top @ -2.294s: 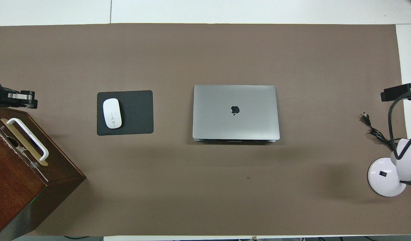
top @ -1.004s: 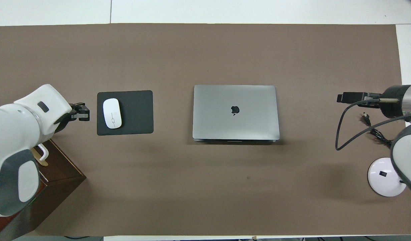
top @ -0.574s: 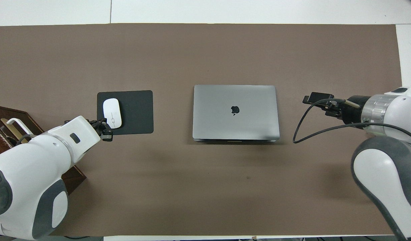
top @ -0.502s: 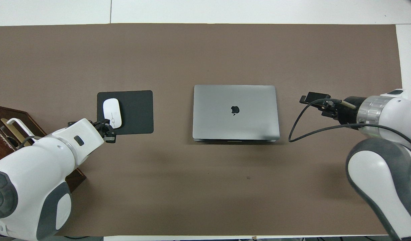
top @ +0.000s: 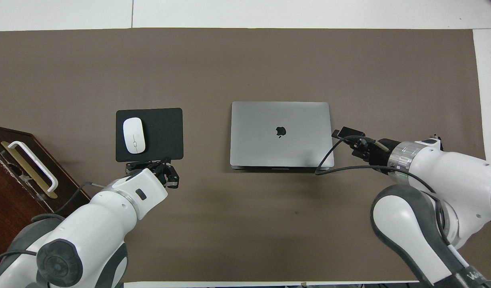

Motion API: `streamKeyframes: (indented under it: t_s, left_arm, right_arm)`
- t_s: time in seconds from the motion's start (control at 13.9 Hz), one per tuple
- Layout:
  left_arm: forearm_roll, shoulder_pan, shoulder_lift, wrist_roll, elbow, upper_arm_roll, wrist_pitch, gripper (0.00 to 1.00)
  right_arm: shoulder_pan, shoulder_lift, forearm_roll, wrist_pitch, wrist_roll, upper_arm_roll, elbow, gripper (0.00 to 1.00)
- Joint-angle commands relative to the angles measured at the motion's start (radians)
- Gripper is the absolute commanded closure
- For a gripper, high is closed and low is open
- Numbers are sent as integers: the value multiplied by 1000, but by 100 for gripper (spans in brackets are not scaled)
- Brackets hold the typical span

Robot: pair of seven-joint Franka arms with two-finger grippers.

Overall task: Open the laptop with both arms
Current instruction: 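Move the left gripper toward the laptop front while the right gripper approaches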

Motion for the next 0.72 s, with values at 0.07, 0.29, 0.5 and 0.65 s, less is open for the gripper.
streamKeyframes:
  t_s: [0.07, 0.29, 0.5, 0.65]
  left_arm:
    - [-5, -71, 49, -22, -80, 15, 167, 100]
    - [-5, -111, 127, -40, -94, 15, 287, 100]
    - [-5, -142, 202, -42, -96, 15, 399, 100]
    - [-5, -157, 231, -42, -100, 15, 442, 100]
  right_arm:
    - [85, -29, 146, 106, 27, 1, -82, 0]
    - [108, -16, 224, 124, 56, 1, -102, 0]
    - [158, -12, 299, 166, 56, 3, -145, 0]
    - [180, -6, 359, 166, 56, 3, -158, 0]
